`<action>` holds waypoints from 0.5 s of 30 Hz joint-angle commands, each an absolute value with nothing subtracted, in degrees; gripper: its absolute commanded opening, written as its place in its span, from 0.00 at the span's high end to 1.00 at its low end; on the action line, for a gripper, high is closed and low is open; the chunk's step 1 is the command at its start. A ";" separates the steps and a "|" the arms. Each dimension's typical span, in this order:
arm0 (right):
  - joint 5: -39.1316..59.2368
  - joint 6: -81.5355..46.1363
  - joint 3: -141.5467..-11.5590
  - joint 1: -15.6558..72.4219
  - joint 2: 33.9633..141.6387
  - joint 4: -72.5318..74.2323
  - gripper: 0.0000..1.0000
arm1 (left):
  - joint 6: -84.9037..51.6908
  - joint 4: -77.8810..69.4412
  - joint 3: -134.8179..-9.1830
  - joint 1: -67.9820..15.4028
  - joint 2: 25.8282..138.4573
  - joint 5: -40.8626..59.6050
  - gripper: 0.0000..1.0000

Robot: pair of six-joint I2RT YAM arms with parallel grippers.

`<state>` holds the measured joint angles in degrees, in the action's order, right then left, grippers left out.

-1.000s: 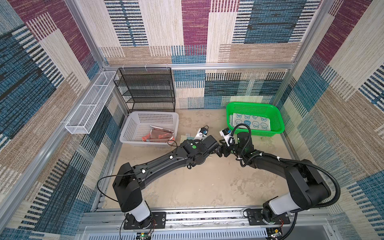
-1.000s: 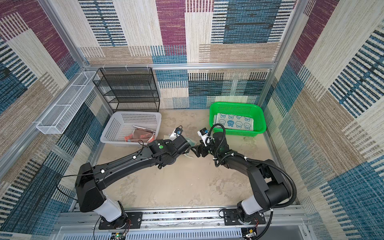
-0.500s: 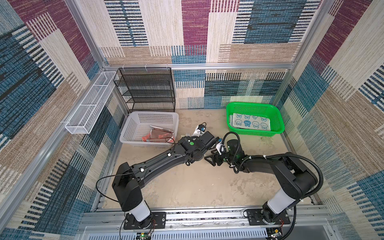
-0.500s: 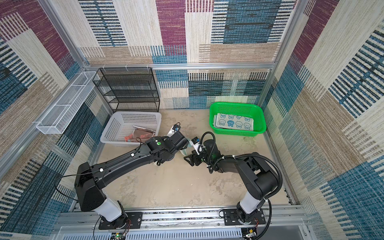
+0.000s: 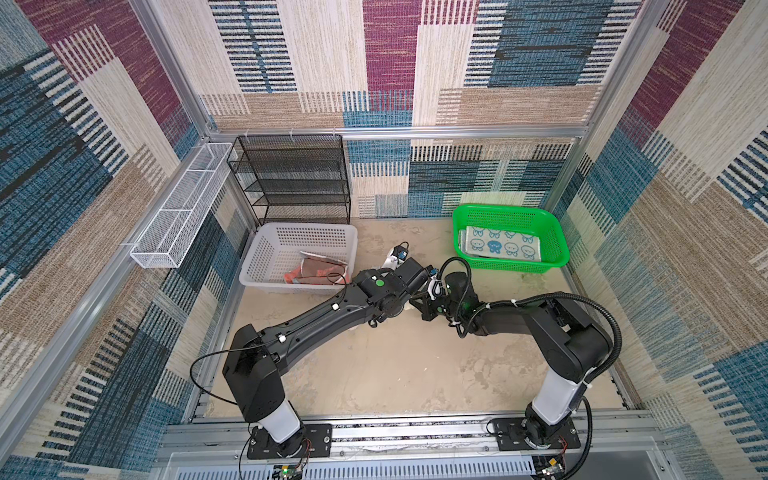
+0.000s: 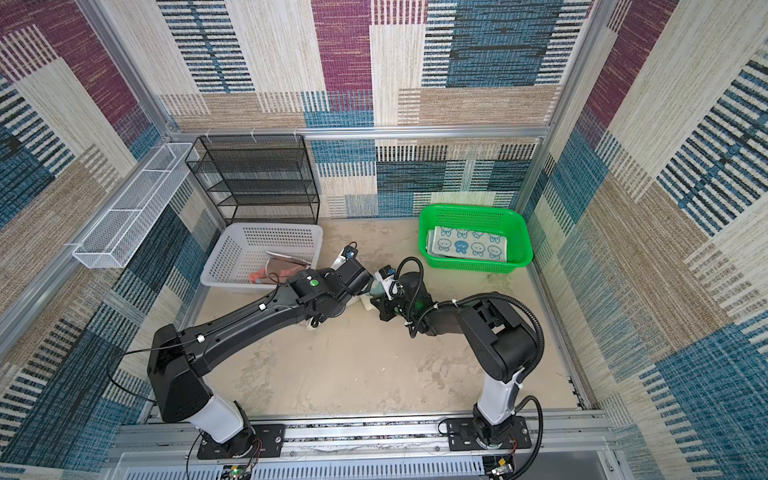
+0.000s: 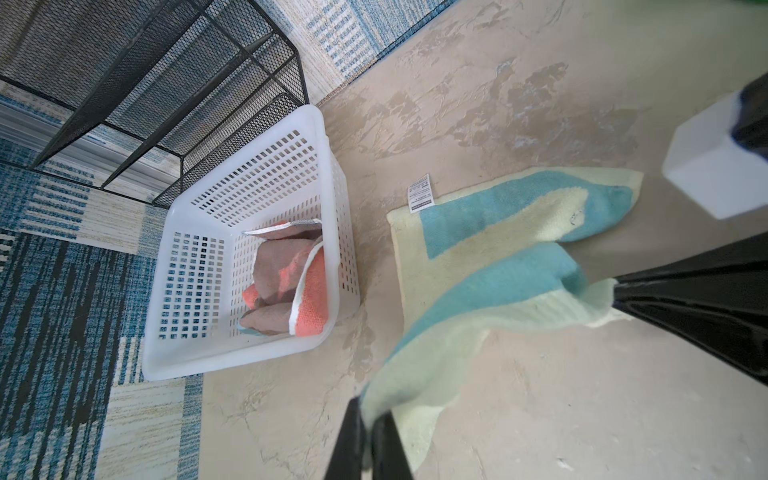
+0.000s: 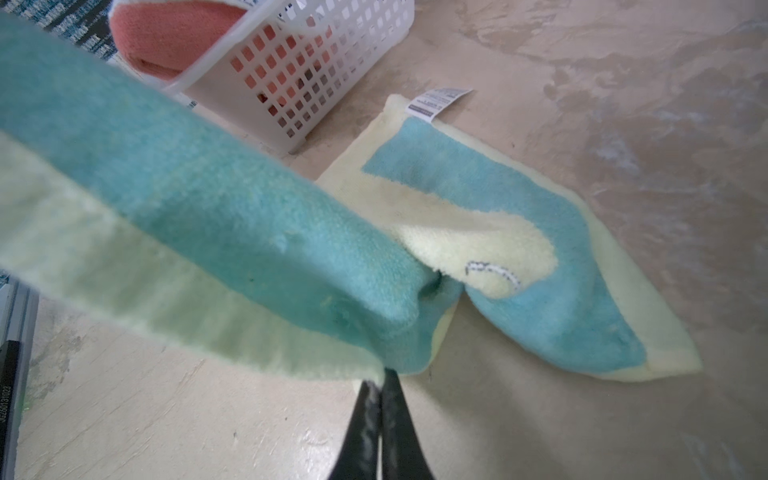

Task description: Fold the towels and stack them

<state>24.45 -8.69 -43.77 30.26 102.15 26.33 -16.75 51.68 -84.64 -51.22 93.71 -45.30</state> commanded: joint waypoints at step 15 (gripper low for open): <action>27.90 -5.89 -45.22 30.56 104.19 28.59 0.91 | -13.44 46.33 -83.78 -46.95 90.23 -40.97 1.00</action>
